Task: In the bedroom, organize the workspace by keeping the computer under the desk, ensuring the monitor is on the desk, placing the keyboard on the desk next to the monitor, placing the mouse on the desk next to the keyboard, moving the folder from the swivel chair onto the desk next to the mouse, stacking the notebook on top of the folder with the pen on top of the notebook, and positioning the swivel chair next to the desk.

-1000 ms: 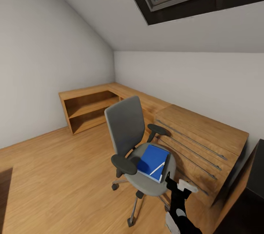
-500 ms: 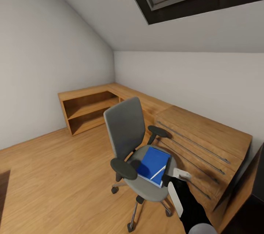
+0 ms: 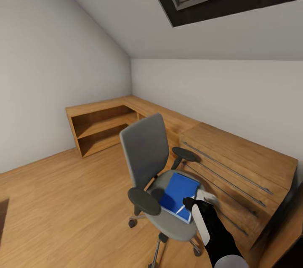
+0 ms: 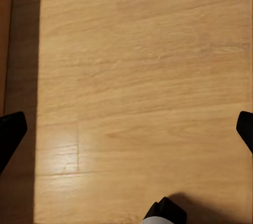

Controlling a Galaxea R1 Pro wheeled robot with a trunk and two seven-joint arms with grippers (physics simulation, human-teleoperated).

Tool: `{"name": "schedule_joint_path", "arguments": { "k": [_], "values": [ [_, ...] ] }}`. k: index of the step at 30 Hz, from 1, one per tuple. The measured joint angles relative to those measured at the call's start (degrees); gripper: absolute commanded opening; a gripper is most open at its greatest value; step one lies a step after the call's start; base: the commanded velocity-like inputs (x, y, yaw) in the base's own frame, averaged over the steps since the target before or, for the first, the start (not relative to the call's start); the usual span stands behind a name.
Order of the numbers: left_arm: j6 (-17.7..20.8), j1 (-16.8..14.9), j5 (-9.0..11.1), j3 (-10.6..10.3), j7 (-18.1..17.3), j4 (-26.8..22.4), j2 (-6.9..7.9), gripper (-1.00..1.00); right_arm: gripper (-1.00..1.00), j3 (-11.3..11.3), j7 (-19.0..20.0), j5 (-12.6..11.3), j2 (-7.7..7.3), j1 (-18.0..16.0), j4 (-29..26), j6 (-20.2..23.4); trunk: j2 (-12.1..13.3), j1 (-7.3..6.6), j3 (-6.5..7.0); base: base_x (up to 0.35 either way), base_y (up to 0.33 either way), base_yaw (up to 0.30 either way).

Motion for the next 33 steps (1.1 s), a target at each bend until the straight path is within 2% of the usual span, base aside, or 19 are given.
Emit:
{"name": "schedule_joint_path", "arguments": {
  "k": [15,25,28,30,33],
  "values": [
    [-0.94,0.0,-0.04,0.01,0.01,0.0,0.03,1.0,1.0,0.26,0.0,0.13,0.07,0.01,-0.07,-0.21,0.0,0.01,0.0,0.186,0.075,0.0],
    [-1.02,0.0,0.03,-0.02,0.0,-0.66,0.04,1.0,1.0,0.41,-0.01,0.28,0.05,0.01,0.41,-0.41,0.0,0.03,0.0,0.042,0.029,0.0],
    [-1.04,-0.01,0.09,0.13,0.12,-2.42,0.03,1.0,1.0,0.49,-0.06,0.32,0.0,0.01,1.67,-0.4,0.0,0.03,0.0,0.006,0.004,0.0],
    [-0.99,-0.01,0.55,0.66,0.22,-6.48,0.04,1.0,1.0,0.51,-0.07,0.32,-0.07,0.01,3.32,-0.44,0.0,0.03,0.0,0.002,0.001,0.0],
    [-0.92,0.0,1.17,0.87,0.22,-8.04,0.05,1.0,1.0,0.52,-0.08,0.37,-0.11,0.01,3.8,-0.43,0.0,0.03,0.0,0.001,0.001,0.0]
  ]
}}
